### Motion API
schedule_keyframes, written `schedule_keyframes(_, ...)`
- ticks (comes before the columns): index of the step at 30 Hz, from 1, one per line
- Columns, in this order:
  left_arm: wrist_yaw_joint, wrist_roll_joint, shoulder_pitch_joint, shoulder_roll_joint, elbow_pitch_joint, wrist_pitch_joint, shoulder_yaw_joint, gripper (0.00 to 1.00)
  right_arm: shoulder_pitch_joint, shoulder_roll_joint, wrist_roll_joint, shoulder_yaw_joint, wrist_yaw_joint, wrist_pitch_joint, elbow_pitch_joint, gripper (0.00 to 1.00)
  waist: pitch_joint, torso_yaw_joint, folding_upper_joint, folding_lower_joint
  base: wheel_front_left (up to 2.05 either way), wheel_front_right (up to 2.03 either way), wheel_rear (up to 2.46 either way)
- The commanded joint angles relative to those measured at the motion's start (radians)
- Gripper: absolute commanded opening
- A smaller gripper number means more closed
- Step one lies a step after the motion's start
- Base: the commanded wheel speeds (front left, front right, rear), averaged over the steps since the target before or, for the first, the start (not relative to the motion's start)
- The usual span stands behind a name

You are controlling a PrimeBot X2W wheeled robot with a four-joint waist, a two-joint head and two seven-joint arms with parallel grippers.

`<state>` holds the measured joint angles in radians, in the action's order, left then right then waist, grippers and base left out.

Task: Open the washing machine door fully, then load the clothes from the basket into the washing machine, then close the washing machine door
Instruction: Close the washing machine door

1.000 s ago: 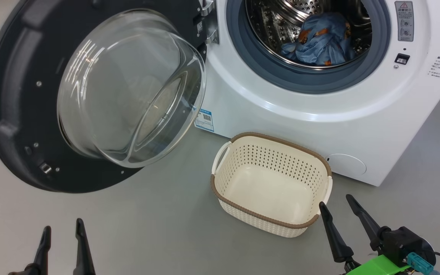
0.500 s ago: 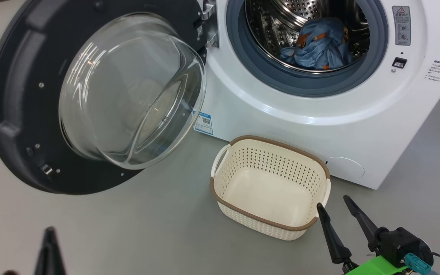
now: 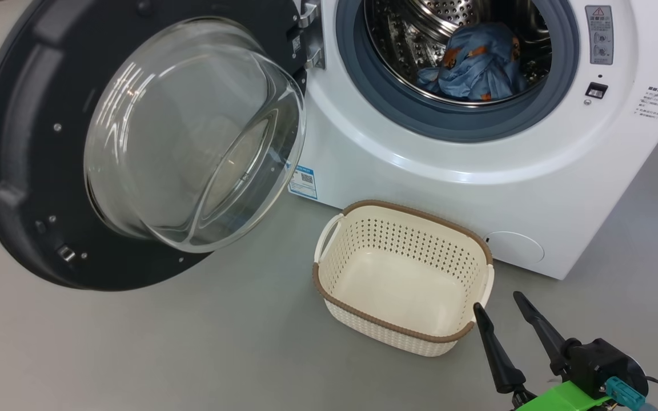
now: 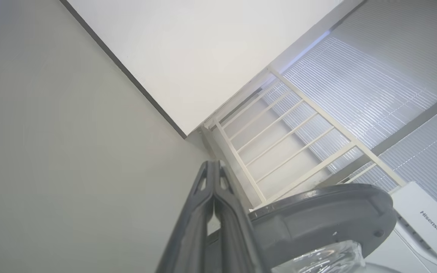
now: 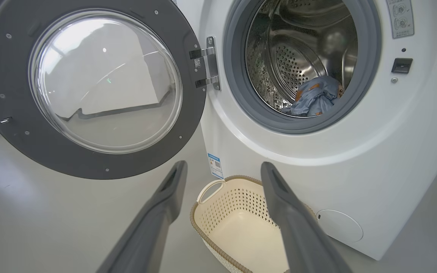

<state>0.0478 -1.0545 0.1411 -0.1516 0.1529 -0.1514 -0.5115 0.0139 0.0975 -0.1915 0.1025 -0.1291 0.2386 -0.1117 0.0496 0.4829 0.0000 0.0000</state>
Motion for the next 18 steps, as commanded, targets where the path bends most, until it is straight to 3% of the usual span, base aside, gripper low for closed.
schedule_keyframes(1, 0.004, -0.027, 0.064, -0.065, -0.003, 0.018, -0.050, 0.00, -0.027, 0.007, -0.012, 0.025, -0.002, 0.001, 0.030, 1.00, 0.005, -0.003, 0.0000, 0.0000, 0.00, 0.00, 0.00)
schedule_keyframes(9, 0.000, -0.218, 0.299, -0.238, 0.207, 0.156, -0.132, 0.00, -0.043, 0.022, -0.014, 0.025, -0.002, -0.024, 0.052, 1.00, 0.047, -0.032, 0.0000, 0.0000, 0.00, 0.00, 0.00)
schedule_keyframes(18, 0.011, -0.329, 0.447, -0.341, 0.442, 0.293, -0.146, 0.00, -0.059, 0.049, -0.005, 0.023, -0.002, -0.060, 0.088, 1.00, 0.097, -0.087, 0.0000, 0.0000, 0.00, 0.00, 0.00)
